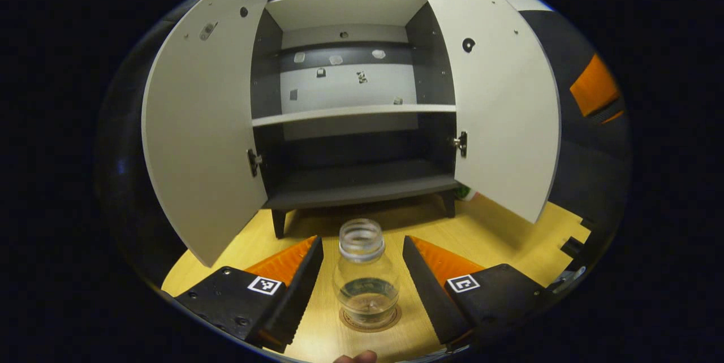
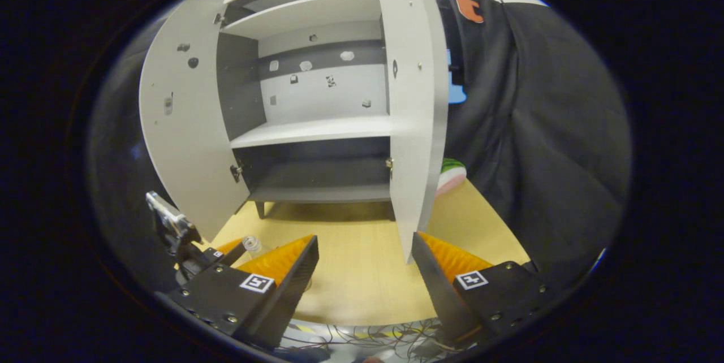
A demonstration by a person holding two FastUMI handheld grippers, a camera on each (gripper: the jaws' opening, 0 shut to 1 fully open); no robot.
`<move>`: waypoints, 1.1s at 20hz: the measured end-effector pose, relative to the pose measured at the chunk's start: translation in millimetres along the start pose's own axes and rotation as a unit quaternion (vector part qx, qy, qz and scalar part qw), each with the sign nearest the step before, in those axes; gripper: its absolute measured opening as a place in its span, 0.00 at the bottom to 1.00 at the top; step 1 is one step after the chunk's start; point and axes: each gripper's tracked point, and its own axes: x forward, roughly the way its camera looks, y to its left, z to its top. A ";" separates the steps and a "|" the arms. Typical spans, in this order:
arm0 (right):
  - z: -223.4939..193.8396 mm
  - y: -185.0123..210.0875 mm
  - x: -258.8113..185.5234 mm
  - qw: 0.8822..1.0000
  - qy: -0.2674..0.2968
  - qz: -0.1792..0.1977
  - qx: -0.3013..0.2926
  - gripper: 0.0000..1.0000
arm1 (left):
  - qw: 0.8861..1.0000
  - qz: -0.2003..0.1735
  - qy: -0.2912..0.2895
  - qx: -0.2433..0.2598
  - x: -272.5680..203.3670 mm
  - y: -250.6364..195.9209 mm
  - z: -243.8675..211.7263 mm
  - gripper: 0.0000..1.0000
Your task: Grasp the bottle in the cabinet with the left hand and place it on the coaster, then close the right door with the right hand and the left door with the left hand.
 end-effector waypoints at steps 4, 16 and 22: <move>53.7 -39.4 -8.5 0.998 -0.056 -0.016 0.006 1.00 | 0.999 0.011 -0.036 -0.006 -13.6 2.8 58.1 0.90; 160.6 -115.0 7.4 0.989 -0.148 -0.013 0.010 0.97 | 0.994 0.068 -0.080 -0.025 -46.8 37.7 155.6 0.90; 173.6 -111.9 26.1 0.988 -0.151 0.019 0.000 0.98 | 0.992 0.108 -0.067 -0.029 -66.4 63.8 149.4 0.90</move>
